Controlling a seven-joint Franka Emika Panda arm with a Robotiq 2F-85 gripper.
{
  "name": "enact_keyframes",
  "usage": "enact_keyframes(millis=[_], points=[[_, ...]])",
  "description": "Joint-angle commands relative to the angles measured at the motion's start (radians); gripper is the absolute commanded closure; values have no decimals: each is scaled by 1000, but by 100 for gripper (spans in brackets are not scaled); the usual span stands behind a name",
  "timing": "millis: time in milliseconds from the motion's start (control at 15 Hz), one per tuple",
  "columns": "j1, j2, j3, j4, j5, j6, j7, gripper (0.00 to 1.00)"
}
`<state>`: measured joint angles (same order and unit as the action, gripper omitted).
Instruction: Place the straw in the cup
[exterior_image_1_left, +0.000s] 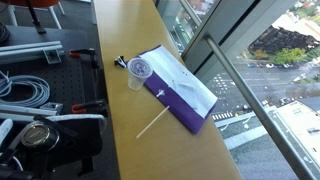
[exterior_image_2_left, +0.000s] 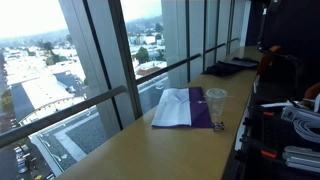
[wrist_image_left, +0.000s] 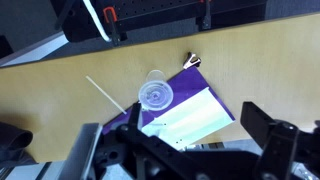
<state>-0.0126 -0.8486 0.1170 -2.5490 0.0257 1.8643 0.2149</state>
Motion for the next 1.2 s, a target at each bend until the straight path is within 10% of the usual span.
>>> enact_keyframes(millis=[0, 667, 1133], points=[[2, 1, -2, 3, -2, -1, 1, 0], [-22, 49, -47, -3, -72, 73, -96, 0], [-24, 301, -338, 44, -136, 349, -544, 0]])
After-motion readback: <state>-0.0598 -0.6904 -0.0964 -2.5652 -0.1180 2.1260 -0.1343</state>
